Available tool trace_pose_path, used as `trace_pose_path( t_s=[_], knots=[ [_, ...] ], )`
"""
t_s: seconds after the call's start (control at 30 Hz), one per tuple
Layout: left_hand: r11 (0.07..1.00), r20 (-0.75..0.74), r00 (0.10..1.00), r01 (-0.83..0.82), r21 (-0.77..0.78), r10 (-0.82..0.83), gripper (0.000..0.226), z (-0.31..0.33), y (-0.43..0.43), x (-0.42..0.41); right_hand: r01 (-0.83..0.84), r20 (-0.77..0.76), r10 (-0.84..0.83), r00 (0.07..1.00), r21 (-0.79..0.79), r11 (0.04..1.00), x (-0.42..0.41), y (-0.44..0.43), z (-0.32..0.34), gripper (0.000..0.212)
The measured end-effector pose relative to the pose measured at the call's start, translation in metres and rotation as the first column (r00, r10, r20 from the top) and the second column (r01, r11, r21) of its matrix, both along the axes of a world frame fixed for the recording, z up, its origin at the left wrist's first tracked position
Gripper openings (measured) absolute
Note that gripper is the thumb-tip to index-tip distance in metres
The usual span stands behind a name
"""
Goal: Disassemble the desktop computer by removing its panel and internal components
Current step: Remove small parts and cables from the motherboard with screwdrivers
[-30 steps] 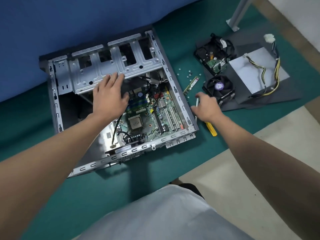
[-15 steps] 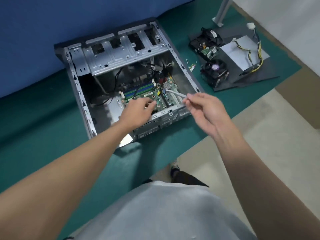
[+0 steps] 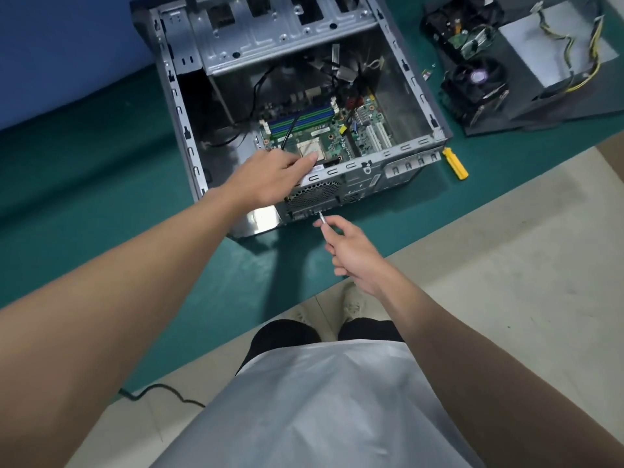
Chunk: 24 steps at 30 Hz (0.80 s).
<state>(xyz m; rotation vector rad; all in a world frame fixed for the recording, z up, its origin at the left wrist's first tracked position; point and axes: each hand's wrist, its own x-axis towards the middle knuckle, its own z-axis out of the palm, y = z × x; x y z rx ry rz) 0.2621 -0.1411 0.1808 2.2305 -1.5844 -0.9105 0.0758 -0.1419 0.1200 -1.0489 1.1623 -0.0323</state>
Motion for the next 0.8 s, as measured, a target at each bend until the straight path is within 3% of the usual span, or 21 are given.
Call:
trace_pose_path(
  t_s=[0.13,0.23,0.33,0.5,0.7,0.8],
  knots=[
    [0.999,-0.046,0.999,-0.005,0.045,0.007,0.059,0.000,-0.002,0.001,-0.019,-0.075,0.025,0.997,0.071,0.997,0.021,-0.002,-0.019,0.022],
    [0.996,-0.143,0.988,-0.044,0.074,0.055,0.058,-0.001,-0.003,0.004,0.001,-0.107,0.001,0.994,0.017,1.000,0.030,-0.006,-0.028,0.019],
    [0.992,-0.197,0.977,-0.057,0.111,0.078,0.065,-0.005,-0.005,0.007,0.073,-0.094,-0.073,0.993,-0.010,0.997,0.033,-0.009,-0.032,0.019],
    [0.983,-0.365,0.920,-0.088,0.164,0.143,0.050,-0.010,-0.009,0.011,0.089,-0.059,-0.089,0.994,0.008,0.996,0.036,-0.010,-0.036,0.020],
    [0.965,-0.407,0.896,-0.076,0.249,0.176,0.060,-0.011,-0.011,0.015,0.124,-0.058,-0.123,0.991,0.021,0.992,0.034,-0.006,-0.039,0.025],
    [0.965,-0.405,0.899,-0.062,0.255,0.165,0.051,-0.014,-0.011,0.017,0.144,-0.060,-0.143,0.988,0.020,0.989,0.034,-0.004,-0.040,0.026]
  ],
)
